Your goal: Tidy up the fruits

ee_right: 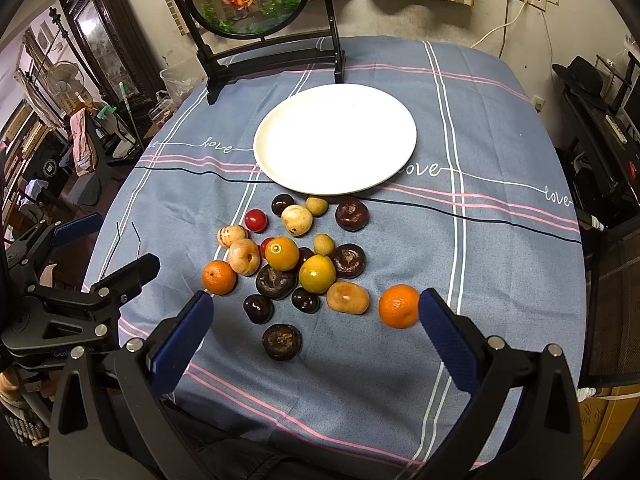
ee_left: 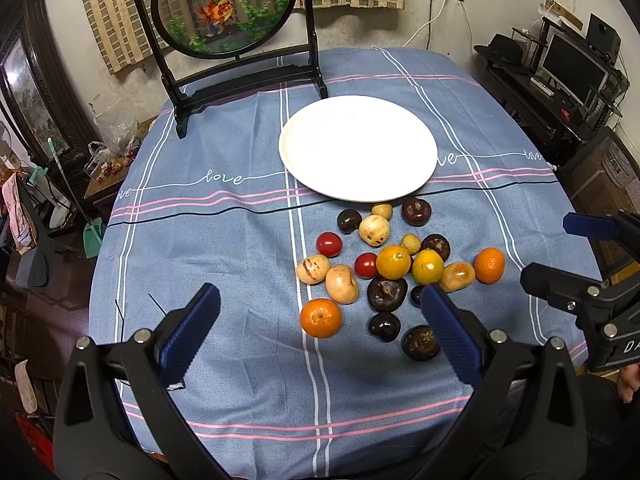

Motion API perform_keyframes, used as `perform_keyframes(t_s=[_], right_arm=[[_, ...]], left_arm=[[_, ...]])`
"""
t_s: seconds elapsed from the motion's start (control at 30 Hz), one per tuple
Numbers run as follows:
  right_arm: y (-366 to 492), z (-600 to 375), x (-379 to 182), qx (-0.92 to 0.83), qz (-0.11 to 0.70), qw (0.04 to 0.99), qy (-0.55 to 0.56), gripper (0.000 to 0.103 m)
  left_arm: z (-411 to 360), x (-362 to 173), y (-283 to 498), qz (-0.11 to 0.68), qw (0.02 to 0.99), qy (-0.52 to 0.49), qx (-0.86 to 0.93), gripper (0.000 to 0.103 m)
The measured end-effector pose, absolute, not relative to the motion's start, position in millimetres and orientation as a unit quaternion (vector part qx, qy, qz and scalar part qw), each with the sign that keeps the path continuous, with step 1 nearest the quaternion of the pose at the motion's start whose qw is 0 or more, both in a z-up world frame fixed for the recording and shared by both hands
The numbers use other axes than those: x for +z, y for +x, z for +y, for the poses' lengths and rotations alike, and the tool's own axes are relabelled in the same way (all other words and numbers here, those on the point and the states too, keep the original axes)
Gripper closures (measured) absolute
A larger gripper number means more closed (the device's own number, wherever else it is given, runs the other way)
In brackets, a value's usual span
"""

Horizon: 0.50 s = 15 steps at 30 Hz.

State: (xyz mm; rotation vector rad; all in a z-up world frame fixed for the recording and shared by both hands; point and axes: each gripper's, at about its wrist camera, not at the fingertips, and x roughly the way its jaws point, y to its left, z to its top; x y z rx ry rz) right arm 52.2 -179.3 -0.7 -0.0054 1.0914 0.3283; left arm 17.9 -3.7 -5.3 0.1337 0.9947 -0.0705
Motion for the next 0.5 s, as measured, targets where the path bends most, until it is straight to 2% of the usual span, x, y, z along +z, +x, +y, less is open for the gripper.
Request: perform_keyframes(t_s=[0.4,0.5], right_arm=[[54,-180,-1,0.158,0.517,0.841,-0.001,0.001],[56,-181,-3,0.17,0.518,0.838,0.01,0.001]], left_arm=[[-5,-12,23,0.483,0.873,0.064,-0.034,0.002],[9,-17,26,0.494,0.868,0.035,-0.035,0.002]])
